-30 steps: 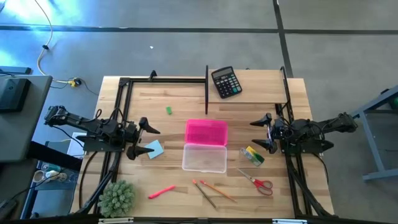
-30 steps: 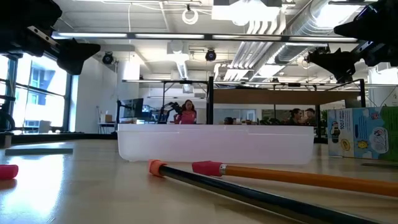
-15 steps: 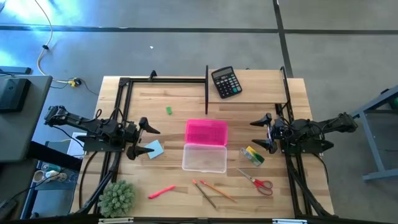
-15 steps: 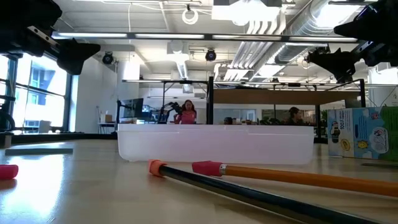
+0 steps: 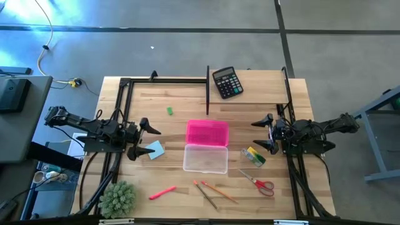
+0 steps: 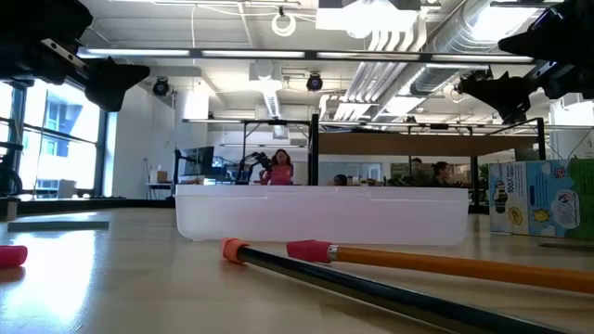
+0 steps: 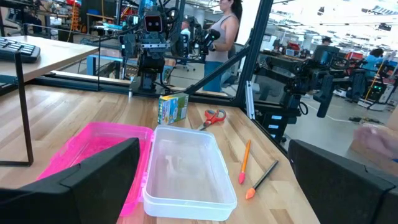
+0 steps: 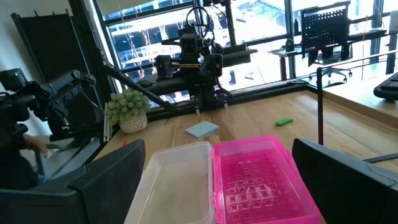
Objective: Pack school essentials
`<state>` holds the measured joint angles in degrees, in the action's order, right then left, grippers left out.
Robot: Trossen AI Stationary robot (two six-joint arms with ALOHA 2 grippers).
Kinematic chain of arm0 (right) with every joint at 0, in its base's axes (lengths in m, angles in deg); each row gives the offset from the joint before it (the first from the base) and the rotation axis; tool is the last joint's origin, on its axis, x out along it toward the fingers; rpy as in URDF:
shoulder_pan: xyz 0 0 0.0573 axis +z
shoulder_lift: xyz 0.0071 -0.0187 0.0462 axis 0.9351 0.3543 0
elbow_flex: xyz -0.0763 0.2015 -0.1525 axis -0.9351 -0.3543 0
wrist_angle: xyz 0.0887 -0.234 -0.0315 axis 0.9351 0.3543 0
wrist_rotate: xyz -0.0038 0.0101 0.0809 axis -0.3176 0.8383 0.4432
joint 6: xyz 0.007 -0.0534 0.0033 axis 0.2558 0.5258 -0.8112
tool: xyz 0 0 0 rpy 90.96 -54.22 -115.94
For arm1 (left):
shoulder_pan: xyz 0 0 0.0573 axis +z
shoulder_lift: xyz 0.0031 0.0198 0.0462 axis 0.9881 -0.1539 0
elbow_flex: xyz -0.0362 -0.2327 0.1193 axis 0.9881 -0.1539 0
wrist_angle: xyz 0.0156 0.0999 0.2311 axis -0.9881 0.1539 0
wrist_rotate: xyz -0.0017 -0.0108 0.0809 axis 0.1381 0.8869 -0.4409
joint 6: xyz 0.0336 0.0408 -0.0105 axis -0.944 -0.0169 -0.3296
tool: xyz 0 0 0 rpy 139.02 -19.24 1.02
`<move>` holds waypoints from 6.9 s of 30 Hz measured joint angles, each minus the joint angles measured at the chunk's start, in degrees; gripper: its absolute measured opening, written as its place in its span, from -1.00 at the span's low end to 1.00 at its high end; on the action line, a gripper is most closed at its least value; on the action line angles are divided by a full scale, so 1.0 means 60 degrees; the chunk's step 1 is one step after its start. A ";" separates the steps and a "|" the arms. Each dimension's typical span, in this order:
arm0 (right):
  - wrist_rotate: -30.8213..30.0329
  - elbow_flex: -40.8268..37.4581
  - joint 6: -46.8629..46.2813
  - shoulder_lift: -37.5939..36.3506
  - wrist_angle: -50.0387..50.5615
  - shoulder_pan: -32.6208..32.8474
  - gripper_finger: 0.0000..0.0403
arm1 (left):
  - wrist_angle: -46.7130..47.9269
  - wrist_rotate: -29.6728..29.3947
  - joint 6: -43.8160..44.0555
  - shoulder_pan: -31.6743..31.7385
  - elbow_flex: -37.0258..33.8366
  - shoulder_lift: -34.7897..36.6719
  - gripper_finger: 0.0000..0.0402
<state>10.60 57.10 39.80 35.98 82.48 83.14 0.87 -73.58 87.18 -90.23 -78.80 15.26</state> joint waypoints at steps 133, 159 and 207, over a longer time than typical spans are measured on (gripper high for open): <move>0.1521 0.8477 -1.0172 1.3530 0.9883 0.1712 0.98 | -0.0029 -0.0783 0.0000 0.0004 0.0000 -0.0003 0.99; 0.1720 0.8473 -1.0467 1.4156 0.9737 0.1712 -0.13 | -0.0008 -0.0783 0.0000 0.0005 0.0000 -0.0002 0.99; -0.0543 1.2699 -0.3772 1.4141 0.7116 0.1539 -0.61 | -0.0001 -0.1781 0.0029 0.0006 0.0000 -0.0002 0.99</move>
<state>7.34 133.29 17.17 120.83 125.18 92.38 0.86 -84.27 87.36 -90.19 -78.80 15.25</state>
